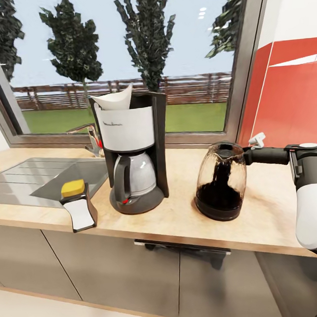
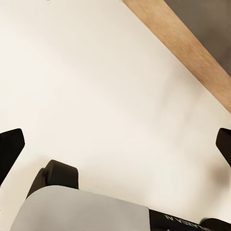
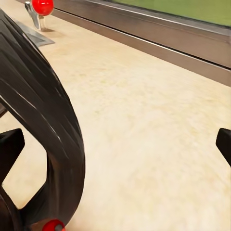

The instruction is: Set up a coffee station on the kitchen countertop: keep the coffee maker on the countertop, move the bottle of coffee from the kitchen shelf to the counter next to the coffee maker, place a paper coffee filter on top of the coffee maker, put the saucer next to the coffee maker with the coffee cup on the saucer, and place the electric kettle next to the coffee maker.

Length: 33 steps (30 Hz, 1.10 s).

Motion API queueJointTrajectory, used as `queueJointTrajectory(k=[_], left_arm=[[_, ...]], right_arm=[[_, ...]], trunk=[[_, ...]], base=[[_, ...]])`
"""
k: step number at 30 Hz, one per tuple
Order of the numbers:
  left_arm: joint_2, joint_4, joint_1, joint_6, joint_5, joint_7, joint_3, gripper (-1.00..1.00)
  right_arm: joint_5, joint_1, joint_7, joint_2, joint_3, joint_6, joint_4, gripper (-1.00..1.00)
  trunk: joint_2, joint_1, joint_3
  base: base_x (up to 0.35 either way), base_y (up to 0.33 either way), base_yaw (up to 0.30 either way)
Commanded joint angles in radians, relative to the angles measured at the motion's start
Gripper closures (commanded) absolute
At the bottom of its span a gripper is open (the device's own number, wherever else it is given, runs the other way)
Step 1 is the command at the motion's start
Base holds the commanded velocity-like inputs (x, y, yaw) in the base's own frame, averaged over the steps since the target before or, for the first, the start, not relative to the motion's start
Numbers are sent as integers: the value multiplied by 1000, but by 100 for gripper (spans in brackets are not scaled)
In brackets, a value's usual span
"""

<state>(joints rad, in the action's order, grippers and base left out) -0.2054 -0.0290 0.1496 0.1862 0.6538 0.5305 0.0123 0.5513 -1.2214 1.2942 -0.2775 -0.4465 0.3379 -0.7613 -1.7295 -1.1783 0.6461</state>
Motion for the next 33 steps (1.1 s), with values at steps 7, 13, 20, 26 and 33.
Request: queueJointTrajectory(k=[7, 13, 20, 26, 33], left_arm=[[-1, 1, 1, 4, 1, 5, 1, -100], [0, 1, 1, 4, 1, 5, 1, -100], [-1, 1, 1, 4, 1, 5, 1, -100], [-1, 1, 1, 4, 1, 5, 1, -100], [-1, 1, 1, 4, 1, 5, 1, -100]], right_arm=[[6, -2, 8, 0, -3, 10, -1, -100], [5, -1, 9, 0, -3, 9, -2, -100], [4, -1, 10, -1, -3, 9, -3, 100], [4, -1, 10, 0, -2, 9, -3, 100], [4, -1, 10, 0, -3, 10, -3, 100]], trunk=[[-1, 0, 1], [-1, 0, 1], [-1, 0, 1], [-1, 0, 1], [-1, 0, 1]], base=[[12, 12, 0], [1, 1, 0], [0, 0, 0], [0, 0, 0], [0, 0, 0]])
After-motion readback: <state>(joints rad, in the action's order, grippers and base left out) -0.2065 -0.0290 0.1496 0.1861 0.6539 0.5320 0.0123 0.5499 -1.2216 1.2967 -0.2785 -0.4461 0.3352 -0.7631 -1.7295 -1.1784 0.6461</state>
